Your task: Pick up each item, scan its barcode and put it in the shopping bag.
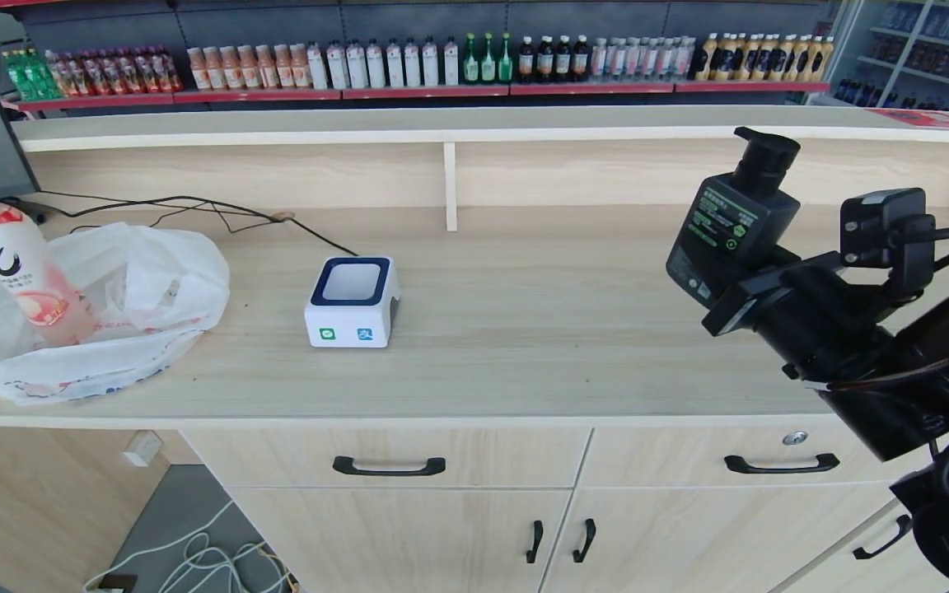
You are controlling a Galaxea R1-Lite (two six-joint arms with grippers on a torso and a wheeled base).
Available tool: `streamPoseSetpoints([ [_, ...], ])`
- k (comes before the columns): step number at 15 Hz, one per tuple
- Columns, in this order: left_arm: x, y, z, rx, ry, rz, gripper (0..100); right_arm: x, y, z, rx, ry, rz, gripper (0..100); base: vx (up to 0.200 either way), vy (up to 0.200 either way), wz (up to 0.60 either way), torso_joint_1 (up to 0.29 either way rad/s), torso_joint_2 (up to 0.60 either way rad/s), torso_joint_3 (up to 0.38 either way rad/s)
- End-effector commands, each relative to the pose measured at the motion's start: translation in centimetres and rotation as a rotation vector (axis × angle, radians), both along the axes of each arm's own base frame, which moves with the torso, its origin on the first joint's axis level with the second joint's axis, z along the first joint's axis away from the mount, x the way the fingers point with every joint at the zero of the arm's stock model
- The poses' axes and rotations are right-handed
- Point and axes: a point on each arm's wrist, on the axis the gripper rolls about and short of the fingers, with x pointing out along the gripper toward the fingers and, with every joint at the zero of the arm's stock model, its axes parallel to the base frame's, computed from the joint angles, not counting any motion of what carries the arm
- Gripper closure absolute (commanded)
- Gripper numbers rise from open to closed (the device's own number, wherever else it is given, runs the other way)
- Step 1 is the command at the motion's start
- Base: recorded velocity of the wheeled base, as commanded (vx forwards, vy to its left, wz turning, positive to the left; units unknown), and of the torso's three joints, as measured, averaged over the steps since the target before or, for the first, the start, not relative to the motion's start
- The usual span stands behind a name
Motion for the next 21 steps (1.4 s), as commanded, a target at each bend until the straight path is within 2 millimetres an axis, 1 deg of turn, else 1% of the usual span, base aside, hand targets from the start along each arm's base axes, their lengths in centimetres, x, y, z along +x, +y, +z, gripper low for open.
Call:
streamPoseSetpoints([
  [1, 0.0, 0.0, 0.0, 0.000, 0.000, 0.000, 0, -0.2, 0.1, 0.7, 0.010, -0.026, 0.008, 100, 0.000, 0.000, 0.00, 0.000, 0.00, 0.000],
  [5, 0.0, 0.0, 0.0, 0.000, 0.000, 0.000, 0, -0.5, 0.1, 0.9, 0.021, -0.028, 0.021, 100, 0.000, 0.000, 0.00, 0.000, 0.00, 0.000],
  [8, 0.0, 0.0, 0.0, 0.000, 0.000, -0.001, 0, -2.4, 0.4, 1.0, 0.035, -0.021, 0.068, 100, 0.000, 0.000, 0.00, 0.000, 0.00, 0.000],
  [9, 0.0, 0.0, 0.0, 0.000, 0.000, 0.000, 0, -2.6, 0.3, 1.2, 0.039, -0.030, 0.068, 100, 0.000, 0.000, 0.00, 0.000, 0.00, 0.000],
  [14, 0.0, 0.0, 0.0, 0.000, 0.000, 0.000, 0, -2.3, 0.4, 1.3, 0.052, -0.028, 0.067, 100, 0.000, 0.000, 0.00, 0.000, 0.00, 0.000],
  [17, 0.0, 0.0, 0.0, -0.002, 0.000, 0.000, 0, -1.9, 0.0, 1.6, 0.061, -0.038, 0.049, 100, 0.000, 0.000, 0.00, 0.000, 0.00, 0.000],
  [21, 0.0, 0.0, 0.0, -0.003, 0.000, 0.000, 0, -1.8, -0.1, 1.8, 0.088, -0.036, 0.052, 100, 0.000, 0.200, 0.00, 0.007, 0.00, 0.004],
])
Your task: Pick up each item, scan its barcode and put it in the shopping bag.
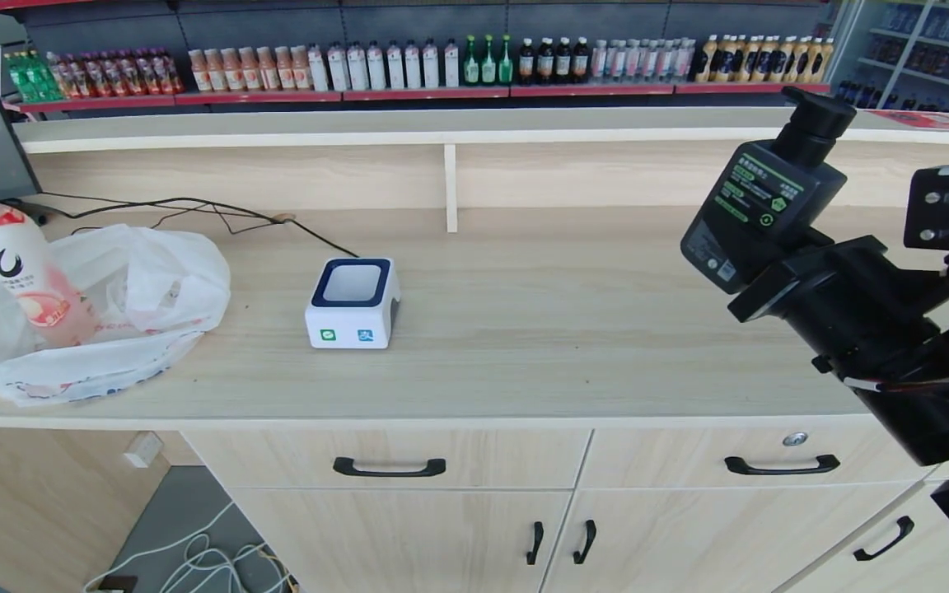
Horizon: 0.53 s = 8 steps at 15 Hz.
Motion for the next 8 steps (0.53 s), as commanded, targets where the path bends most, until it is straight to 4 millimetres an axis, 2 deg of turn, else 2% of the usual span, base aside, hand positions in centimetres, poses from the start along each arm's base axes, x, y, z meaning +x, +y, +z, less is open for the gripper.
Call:
streamPoseSetpoints([
  [1, 0.00, 0.00, 0.00, -0.001, 0.000, 0.000, 0, 0.22, 0.00, 0.20, 0.003, -0.009, -0.004, 100, 0.000, 0.200, 0.00, -0.012, 0.00, 0.002],
  [8, 0.00, 0.00, 0.00, -0.001, 0.000, 0.000, 0, 0.21, -0.04, 0.12, 0.013, -0.001, 0.001, 100, 0.000, 0.200, 0.00, 0.006, 0.01, 0.002],
])
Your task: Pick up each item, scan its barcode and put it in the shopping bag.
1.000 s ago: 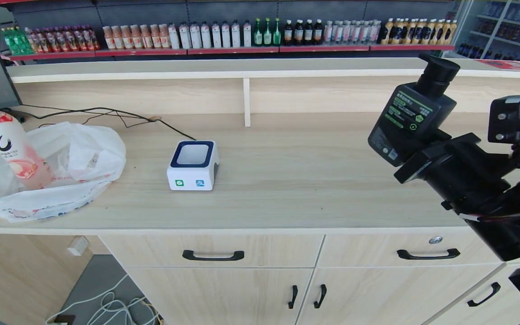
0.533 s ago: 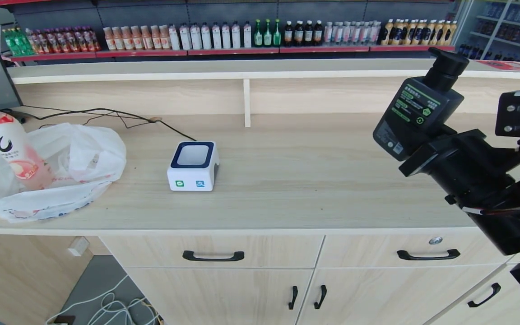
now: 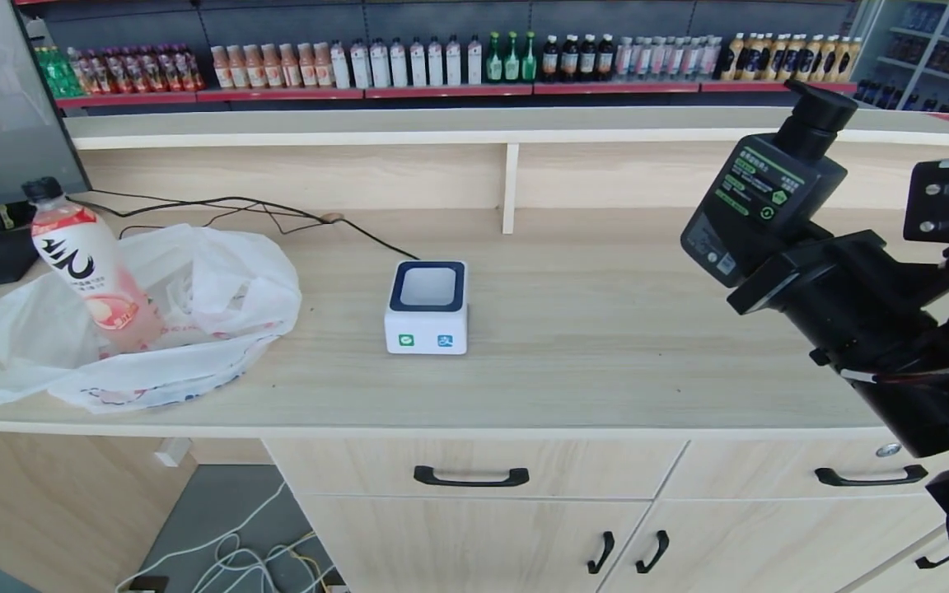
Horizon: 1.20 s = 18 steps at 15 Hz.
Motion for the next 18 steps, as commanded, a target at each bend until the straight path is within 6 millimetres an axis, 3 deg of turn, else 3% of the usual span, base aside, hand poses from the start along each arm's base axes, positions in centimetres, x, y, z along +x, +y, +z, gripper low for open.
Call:
streamPoseSetpoints([
  [1, 0.0, 0.0, 0.0, 0.000, 0.000, 0.000, 0, -0.3, -0.1, -0.2, -0.004, 0.008, -0.001, 100, 0.000, 0.200, 0.00, -0.007, 0.00, 0.012],
  [9, 0.0, 0.0, 0.0, 0.002, 0.000, 0.000, 0, 0.0, -0.4, -0.1, 0.022, 0.015, -0.106, 100, 0.000, 0.200, 0.00, 0.001, 0.00, 0.001],
  [11, 0.0, 0.0, 0.0, 0.003, 0.000, 0.000, 0, 0.2, -0.6, -0.5, 0.014, 0.030, -0.113, 100, 0.000, 0.000, 0.00, 0.000, 0.00, 0.000],
  [16, 0.0, 0.0, 0.0, 0.003, 0.000, -0.002, 0, 3.2, 0.9, -0.7, -0.140, -0.049, -0.063, 100, 0.000, 0.000, 0.00, 0.000, 0.00, 0.000],
  [18, 0.0, 0.0, 0.0, 0.003, 0.000, 0.000, 0, 5.5, 2.5, -0.7, -0.254, -0.144, -0.029, 100, 0.000, 0.000, 0.00, 0.000, 0.00, 0.000],
])
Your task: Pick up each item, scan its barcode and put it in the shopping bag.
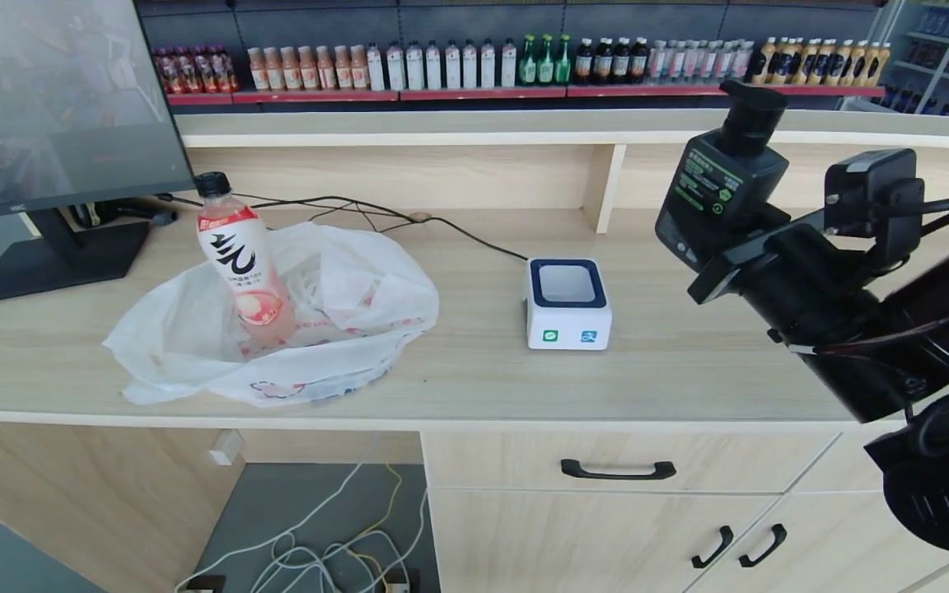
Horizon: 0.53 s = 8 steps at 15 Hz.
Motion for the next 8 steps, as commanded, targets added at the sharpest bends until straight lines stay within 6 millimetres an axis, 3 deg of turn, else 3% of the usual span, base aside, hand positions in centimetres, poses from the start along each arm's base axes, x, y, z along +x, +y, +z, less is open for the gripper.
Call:
streamPoseSetpoints([
  [1, 0.0, 0.0, 0.0, -0.002, 0.000, 0.002, 0, 3.7, 2.1, -0.4, -0.116, -0.093, 0.054, 100, 0.000, 0.000, 0.00, 0.000, 0.00, 0.000],
  [3, 0.0, 0.0, 0.0, 0.000, 0.000, 0.002, 0, 5.8, 3.3, 0.1, -0.194, -0.204, 0.096, 100, 0.000, 0.000, 0.00, 0.000, 0.00, 0.000],
  [8, 0.0, 0.0, 0.0, 0.000, 0.000, 0.002, 0, 6.5, 5.3, -2.7, -0.426, -0.310, 0.229, 100, 0.000, 0.000, 0.00, 0.000, 0.00, 0.000],
])
